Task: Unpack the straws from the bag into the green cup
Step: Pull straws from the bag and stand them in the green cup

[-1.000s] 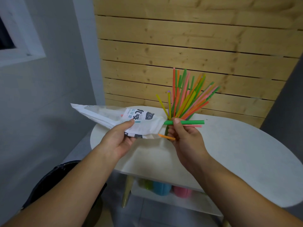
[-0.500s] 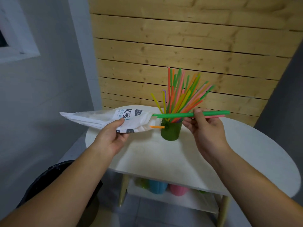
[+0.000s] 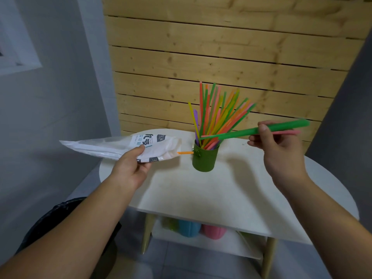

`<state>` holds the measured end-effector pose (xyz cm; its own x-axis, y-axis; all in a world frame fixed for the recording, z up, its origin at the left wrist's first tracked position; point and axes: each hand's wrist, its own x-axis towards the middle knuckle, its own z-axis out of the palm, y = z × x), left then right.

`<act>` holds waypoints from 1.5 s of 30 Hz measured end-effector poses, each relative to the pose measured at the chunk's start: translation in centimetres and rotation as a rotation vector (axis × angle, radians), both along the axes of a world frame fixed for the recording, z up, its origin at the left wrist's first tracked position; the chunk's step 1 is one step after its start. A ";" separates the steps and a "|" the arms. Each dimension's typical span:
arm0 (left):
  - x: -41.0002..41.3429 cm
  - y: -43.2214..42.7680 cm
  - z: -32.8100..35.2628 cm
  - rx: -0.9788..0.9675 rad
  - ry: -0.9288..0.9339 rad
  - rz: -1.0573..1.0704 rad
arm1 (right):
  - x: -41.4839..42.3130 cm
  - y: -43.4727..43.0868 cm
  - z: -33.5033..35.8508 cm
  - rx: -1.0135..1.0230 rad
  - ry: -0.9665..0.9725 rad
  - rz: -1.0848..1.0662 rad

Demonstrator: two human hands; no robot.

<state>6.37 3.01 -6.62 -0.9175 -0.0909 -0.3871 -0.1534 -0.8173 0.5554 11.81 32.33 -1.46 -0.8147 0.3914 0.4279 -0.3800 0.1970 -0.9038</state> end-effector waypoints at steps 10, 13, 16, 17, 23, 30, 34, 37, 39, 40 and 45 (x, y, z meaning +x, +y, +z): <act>0.2 1.1 -0.2 -0.080 0.001 -0.043 | -2.1 -2.2 -0.3 0.261 -0.080 -0.018; 0.1 1.2 -0.4 -0.094 -0.002 -0.046 | -3.1 -2.6 -0.7 0.275 -0.110 -0.017; 0.0 1.0 -0.7 -0.117 0.000 -0.050 | -4.1 -2.9 -1.3 0.280 -0.162 -0.007; 0.0 0.9 -0.8 -0.126 0.000 -0.050 | -4.4 -3.0 -1.6 0.276 -0.176 -0.005; 0.0 0.6 -1.0 -0.141 -0.003 -0.056 | -5.8 -3.7 -2.8 0.282 -0.214 0.018; 0.1 0.5 -0.9 -0.149 0.001 -0.065 | -6.0 -4.6 -3.5 0.313 -0.205 -0.025; 0.2 0.5 -0.7 -0.142 0.010 -0.067 | -5.9 -4.0 -3.3 0.292 -0.176 -0.084; 0.2 0.5 -0.7 -0.140 0.014 -0.070 | -5.8 -3.9 -3.4 0.340 -0.215 -0.044; 0.3 0.5 -0.8 -0.136 0.010 -0.072 | -5.9 -4.1 -3.4 0.343 -0.227 -0.025; 0.2 0.5 -0.8 -0.135 0.011 -0.074 | -5.9 -4.2 -3.3 0.342 -0.223 -0.017; 0.1 0.3 -0.9 -0.139 0.027 -0.068 | -6.5 -3.8 -2.5 0.325 -0.201 -0.033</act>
<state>6.46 3.35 -7.47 -0.9333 -0.0788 -0.3502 -0.1895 -0.7205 0.6670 5.32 28.57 -3.93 -0.8841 0.2892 0.3672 -0.1904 0.4947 -0.8480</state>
